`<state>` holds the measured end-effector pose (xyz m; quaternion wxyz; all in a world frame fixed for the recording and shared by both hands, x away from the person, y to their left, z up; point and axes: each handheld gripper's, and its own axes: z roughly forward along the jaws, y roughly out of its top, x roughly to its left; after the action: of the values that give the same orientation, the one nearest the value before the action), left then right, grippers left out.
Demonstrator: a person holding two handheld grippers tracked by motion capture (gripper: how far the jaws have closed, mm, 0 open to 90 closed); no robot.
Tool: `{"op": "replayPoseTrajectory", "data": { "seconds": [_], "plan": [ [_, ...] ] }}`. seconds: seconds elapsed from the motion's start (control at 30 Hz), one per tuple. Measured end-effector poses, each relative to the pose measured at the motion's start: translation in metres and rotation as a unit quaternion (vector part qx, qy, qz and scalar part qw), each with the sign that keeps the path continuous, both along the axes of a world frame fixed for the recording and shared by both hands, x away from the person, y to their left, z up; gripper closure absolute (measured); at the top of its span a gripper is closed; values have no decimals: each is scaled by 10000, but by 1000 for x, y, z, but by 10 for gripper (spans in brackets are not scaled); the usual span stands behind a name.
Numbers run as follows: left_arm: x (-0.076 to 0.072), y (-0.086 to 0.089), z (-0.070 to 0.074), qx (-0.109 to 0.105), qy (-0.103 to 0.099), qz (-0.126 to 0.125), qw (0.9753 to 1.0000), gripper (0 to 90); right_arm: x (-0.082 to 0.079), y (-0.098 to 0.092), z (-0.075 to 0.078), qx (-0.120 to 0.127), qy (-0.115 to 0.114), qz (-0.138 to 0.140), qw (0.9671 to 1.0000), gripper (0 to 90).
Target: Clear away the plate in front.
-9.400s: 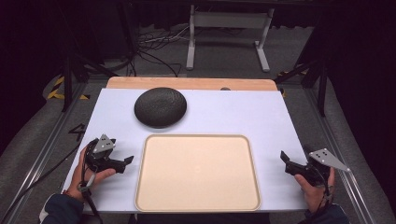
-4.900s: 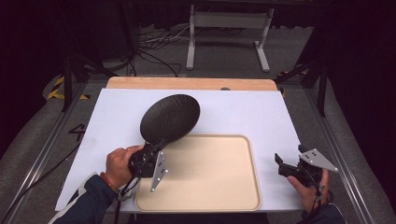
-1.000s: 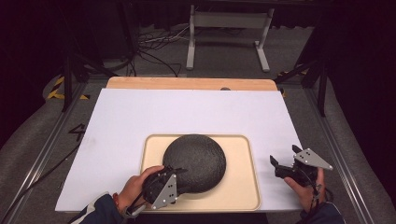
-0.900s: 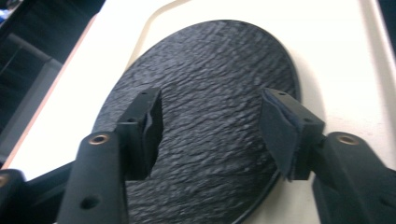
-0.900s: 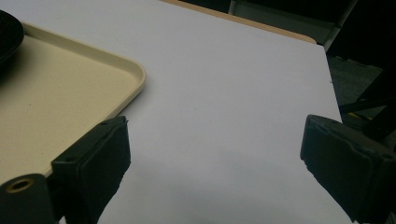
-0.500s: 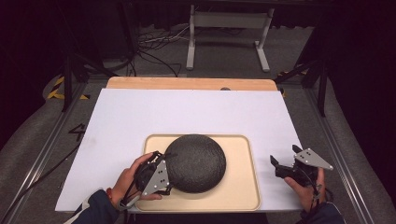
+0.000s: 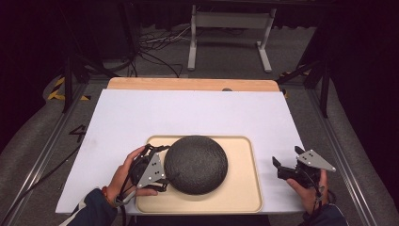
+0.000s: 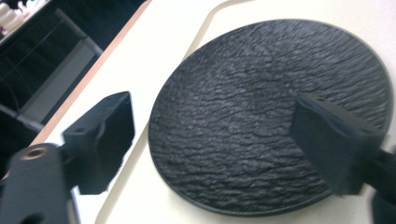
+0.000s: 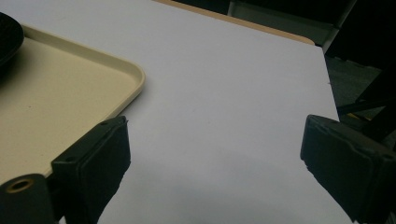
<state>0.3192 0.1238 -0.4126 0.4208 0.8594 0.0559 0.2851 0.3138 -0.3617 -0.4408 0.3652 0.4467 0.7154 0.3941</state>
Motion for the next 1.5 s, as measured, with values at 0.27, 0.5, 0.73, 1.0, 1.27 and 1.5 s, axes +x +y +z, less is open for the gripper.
{"op": "replayPoseTrajectory", "data": {
  "seconds": [0.27,0.5,0.73,1.0,1.27,1.5],
  "plan": [
    [7,9,1,-76,85,132,9998,99,0,0,0,0,1,-6,10000,84],
    [16,19,1,-148,167,315,9993,90,0,0,1,5,-10,-6,10000,84],
    [24,30,1,-151,241,554,9981,73,-1,-1,1,11,-16,-16,10000,84],
    [32,42,-3,-23,278,779,9966,66,-1,-1,1,20,-15,-17,10000,84],
    [39,57,-11,190,302,979,9946,69,-1,-1,1,27,-34,-19,10000,84],
    [43,73,-18,205,424,1174,9920,71,-1,-1,1,38,-38,-22,10000,84]
  ]
}}
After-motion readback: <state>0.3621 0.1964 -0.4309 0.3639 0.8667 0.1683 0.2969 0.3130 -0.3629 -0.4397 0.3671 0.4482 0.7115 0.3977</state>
